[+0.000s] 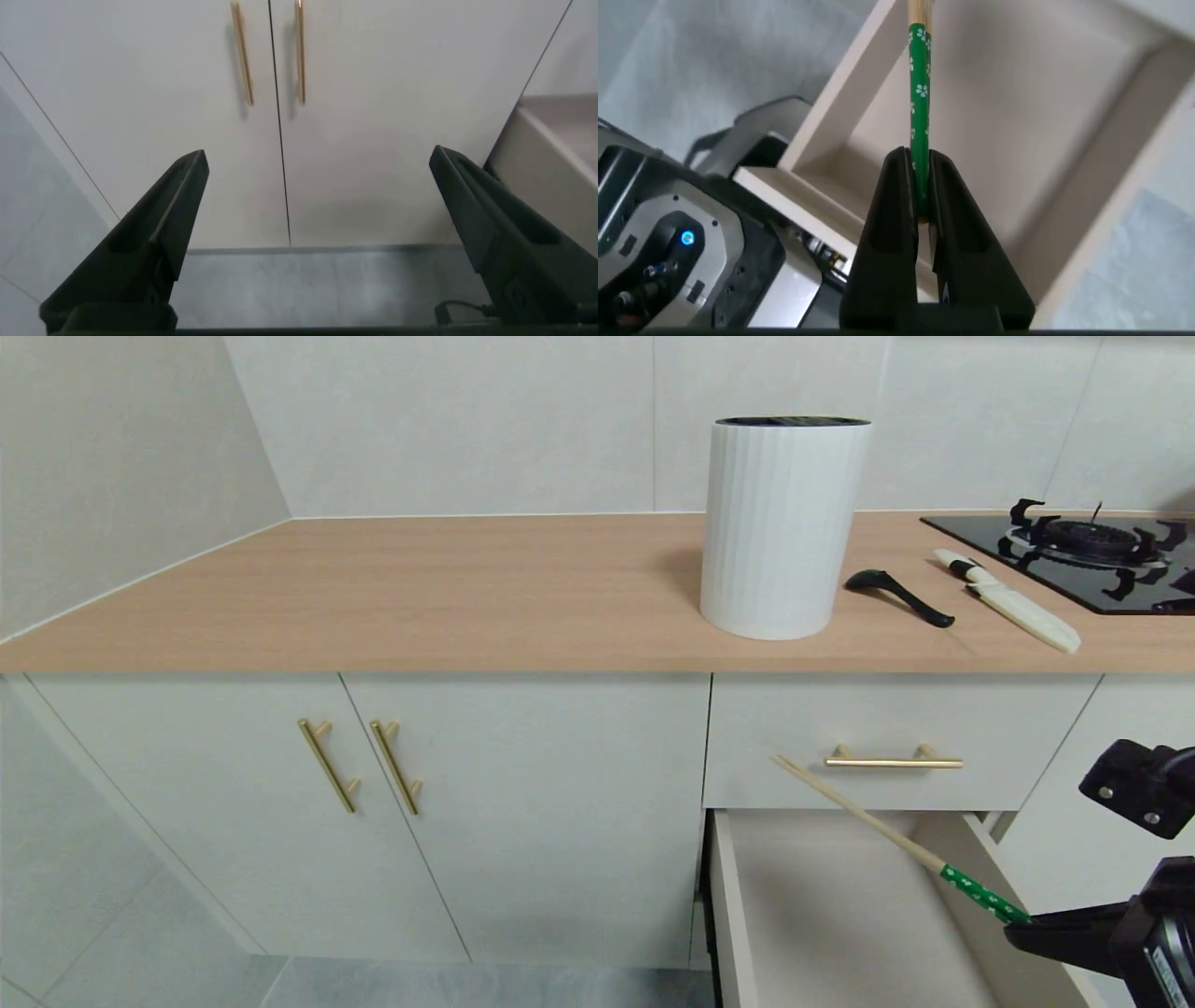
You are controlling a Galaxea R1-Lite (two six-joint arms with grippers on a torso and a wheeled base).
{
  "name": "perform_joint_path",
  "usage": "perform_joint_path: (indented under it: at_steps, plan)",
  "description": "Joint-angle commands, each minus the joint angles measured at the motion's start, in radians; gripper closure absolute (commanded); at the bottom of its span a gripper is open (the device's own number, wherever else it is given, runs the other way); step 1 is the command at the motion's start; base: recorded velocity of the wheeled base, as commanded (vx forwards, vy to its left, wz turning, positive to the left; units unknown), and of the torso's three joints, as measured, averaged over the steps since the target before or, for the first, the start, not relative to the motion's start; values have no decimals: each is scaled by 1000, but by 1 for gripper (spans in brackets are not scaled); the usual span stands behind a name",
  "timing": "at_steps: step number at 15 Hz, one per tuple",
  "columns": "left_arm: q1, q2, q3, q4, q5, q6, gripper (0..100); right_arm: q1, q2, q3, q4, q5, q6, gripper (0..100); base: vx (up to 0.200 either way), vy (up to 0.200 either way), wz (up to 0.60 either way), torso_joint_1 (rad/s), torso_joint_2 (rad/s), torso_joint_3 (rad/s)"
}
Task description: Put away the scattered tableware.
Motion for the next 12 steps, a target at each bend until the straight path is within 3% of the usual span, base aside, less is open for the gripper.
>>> perform_joint_path:
  at_steps: [1, 6, 12]
  plan:
    - [1, 0, 0, 0, 0, 0, 0, 11, 38, 11, -1, 0, 0, 100, 0, 0, 0, -173, 476, 295]
    - [1, 0, 0, 0, 0, 0, 0, 11, 108, 28, -21, 0, -13, 100, 0, 0, 0, -144, 424, 267]
    - [1, 0, 0, 0, 0, 0, 0, -9, 228, 51, -102, -8, -11, 100, 0, 0, 0, -16, 48, 33]
